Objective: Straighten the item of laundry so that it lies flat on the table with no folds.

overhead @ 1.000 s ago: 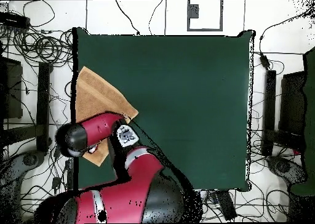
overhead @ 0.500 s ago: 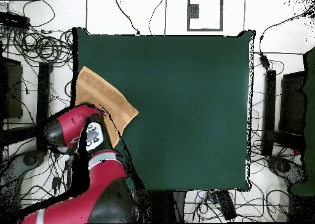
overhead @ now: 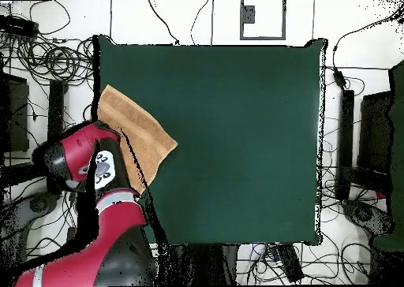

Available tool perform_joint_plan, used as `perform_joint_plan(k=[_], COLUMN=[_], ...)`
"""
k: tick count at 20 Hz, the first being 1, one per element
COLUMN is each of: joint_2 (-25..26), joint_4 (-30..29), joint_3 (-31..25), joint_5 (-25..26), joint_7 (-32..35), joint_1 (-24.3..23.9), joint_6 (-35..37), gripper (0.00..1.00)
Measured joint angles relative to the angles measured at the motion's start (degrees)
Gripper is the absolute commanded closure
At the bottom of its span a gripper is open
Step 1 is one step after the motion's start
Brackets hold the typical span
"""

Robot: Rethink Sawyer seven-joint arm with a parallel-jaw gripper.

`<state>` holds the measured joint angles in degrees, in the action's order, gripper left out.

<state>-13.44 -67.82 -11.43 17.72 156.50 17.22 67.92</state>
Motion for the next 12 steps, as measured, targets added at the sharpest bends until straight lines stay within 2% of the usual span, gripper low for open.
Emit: perform_joint_plan(k=[12], joint_2=[3.1], joint_4=[1.8], joint_3=[-5.0], joint_5=[-3.1], joint_7=[-0.2], joint_1=[-6.3], joint_6=[5.2], gripper=[0.00])
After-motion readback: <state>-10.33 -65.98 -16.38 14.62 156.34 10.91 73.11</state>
